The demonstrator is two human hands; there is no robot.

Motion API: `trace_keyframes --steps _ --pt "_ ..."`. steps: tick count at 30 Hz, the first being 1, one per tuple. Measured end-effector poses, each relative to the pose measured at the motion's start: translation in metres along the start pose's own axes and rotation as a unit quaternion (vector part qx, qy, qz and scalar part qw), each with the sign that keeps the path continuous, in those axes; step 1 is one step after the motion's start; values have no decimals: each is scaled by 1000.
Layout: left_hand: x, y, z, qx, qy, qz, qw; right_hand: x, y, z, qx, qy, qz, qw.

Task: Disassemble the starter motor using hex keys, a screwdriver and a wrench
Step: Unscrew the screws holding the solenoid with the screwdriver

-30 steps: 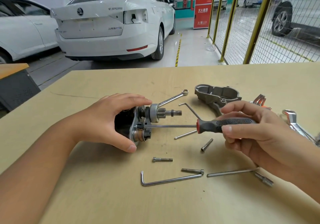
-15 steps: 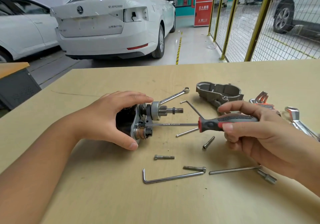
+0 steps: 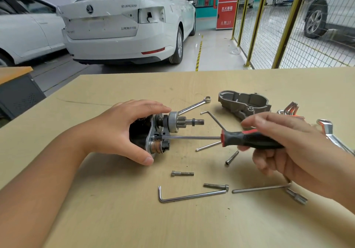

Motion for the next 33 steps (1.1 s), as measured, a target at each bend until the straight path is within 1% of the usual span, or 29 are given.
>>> trace_keyframes --steps 3,7,9,14,16,18,21,24,27,30,33 --pt "0 0 0 -1 1 1 1000 -3 0 2 1 25 -6 1000" --pt "0 0 -1 4 -2 -1 1000 -7 -2 -3 -41 2 9 999" --pt "0 0 -2 5 -1 -2 1000 -5 -1 -5 -44 7 9 999" --pt "0 -1 -2 6 -1 -1 1000 -1 -2 -2 -28 86 -26 996" --pt "0 0 -2 5 0 0 1000 -3 -3 -2 -38 72 -17 997" --pt "0 0 -3 4 0 0 1000 -5 -2 -2 -52 30 -5 998" --pt "0 0 -3 2 1 2 1000 -7 -2 -4 -67 -5 -22 998" --pt "0 -1 -3 0 -2 3 1000 -1 0 -3 -57 23 -21 998" --pt "-1 0 -2 0 -6 3 1000 -3 -1 -1 -39 44 -42 997" --pt "0 0 -2 -2 -5 3 1000 -7 -2 0 -51 12 -4 999" --pt "0 0 -1 -3 -3 3 1000 -6 -1 -4 -55 17 11 998"
Point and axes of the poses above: each hand's wrist, its own y-axis away from the middle knuckle, its own x-axis out of the palm, z = x × y, the point moved 2 cm from there along -y, towards the middle knuckle, and after that the axes turned 1 degree about y, right-handed, at the moved point
